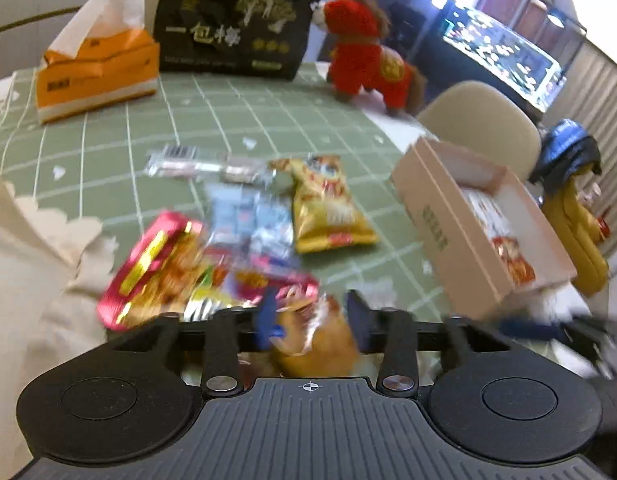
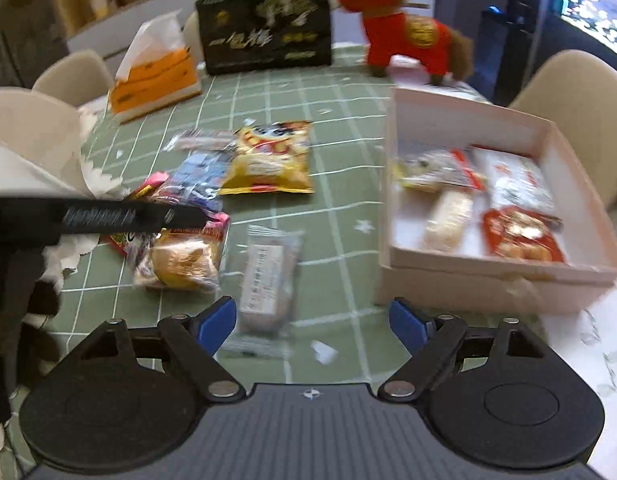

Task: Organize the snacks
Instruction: 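Grasp the clear round-bun packet with left tool while right moves to a stick packet, then grasp the clear stick packet with the right tool while left holds the bun packet, then carry bun and stick packets over the pink box and open both tools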

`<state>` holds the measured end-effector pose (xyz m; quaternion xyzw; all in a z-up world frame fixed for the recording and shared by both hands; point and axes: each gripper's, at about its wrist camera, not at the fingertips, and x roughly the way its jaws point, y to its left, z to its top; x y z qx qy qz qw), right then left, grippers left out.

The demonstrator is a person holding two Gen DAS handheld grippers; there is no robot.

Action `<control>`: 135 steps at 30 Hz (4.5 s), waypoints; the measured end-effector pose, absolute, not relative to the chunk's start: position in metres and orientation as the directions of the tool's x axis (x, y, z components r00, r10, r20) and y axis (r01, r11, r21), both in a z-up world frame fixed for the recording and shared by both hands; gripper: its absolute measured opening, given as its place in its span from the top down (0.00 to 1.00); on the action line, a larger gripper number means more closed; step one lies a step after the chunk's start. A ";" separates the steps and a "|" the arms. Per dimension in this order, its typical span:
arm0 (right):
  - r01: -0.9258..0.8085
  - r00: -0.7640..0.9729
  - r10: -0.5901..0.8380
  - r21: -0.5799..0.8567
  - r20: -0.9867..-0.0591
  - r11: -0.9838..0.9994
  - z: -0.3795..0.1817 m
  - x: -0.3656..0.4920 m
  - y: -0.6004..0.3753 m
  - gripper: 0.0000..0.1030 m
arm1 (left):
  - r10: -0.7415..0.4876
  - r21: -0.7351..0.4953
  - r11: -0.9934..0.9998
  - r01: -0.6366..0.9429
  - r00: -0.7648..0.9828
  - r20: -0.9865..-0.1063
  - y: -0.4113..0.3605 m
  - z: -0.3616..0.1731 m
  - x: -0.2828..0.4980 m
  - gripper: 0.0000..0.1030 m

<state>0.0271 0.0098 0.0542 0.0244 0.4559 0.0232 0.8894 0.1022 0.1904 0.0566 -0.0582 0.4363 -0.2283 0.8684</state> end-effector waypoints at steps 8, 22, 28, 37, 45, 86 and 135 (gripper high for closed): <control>-0.026 0.532 0.109 0.112 -0.840 0.993 0.031 0.047 0.022 0.52 | -0.443 -0.244 0.865 0.438 0.441 -0.780 0.205 0.050 0.047 0.75; 0.066 0.501 -0.024 0.011 -0.865 0.998 0.030 -0.078 -0.004 0.45 | -0.428 -0.235 0.882 0.409 0.485 -0.762 0.175 0.053 0.049 0.66; 0.130 0.489 -0.052 0.014 -0.871 0.991 0.024 -0.079 -0.004 0.14 | -0.369 -0.031 0.817 0.576 0.480 -0.796 0.130 0.048 0.032 0.41; 0.034 0.561 -0.030 -0.013 -0.827 0.999 0.058 -0.068 0.000 0.14 | -0.451 -0.271 0.872 0.407 0.458 -0.766 0.178 0.047 0.044 0.42; -0.132 0.640 0.125 0.052 -0.758 0.990 0.133 0.055 0.024 0.09 | -0.501 -0.427 0.865 0.263 0.453 -0.737 0.222 0.059 0.012 0.44; -0.494 0.547 0.186 -0.135 -0.816 0.859 0.079 0.172 0.115 0.31 | -0.478 -0.473 0.870 0.141 0.480 -0.736 0.251 0.070 -0.025 0.77; 0.276 0.439 -0.097 0.031 -0.893 0.961 0.078 -0.149 -0.057 0.60 | -0.301 -0.160 0.937 0.312 0.483 -0.823 0.160 0.036 0.050 0.36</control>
